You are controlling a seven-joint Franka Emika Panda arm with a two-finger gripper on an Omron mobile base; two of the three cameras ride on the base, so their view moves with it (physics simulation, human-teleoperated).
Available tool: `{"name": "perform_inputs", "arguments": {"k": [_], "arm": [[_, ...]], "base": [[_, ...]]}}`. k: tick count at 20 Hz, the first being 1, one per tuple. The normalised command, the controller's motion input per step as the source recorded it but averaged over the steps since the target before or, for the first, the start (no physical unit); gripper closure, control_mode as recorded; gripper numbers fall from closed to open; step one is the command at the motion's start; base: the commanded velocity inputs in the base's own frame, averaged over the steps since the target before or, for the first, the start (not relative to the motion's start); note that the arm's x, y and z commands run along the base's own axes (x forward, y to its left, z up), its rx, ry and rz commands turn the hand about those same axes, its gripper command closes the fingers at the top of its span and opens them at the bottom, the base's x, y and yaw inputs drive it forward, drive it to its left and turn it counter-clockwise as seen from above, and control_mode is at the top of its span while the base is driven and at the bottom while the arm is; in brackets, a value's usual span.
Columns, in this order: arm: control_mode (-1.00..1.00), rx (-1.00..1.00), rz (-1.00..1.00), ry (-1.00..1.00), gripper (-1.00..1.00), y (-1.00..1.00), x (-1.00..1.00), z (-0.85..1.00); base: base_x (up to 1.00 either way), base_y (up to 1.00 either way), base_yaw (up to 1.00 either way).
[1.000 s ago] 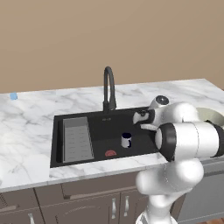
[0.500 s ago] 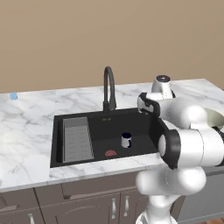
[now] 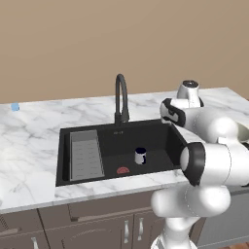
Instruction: Pick the mug and place it in the sink. Pick the bowl and place it in the open cabinet and then close the cabinet.
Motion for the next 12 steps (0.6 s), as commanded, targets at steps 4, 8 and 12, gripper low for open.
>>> {"name": "perform_inputs", "arguments": {"k": [4, 8, 12], "arm": [[-1.00, -0.03, 0.00, -0.01, -1.00, -0.29, -0.20, 0.00], [-1.00, -0.03, 0.00, -0.01, -1.00, -0.32, -0.18, 0.00], [-1.00, -0.02, 0.00, 0.00, -1.00, -0.35, -0.11, 0.00]], "base": [[0.00, 0.00, 0.00], [0.00, 0.00, 0.00], [0.00, 0.00, 0.00]]}}
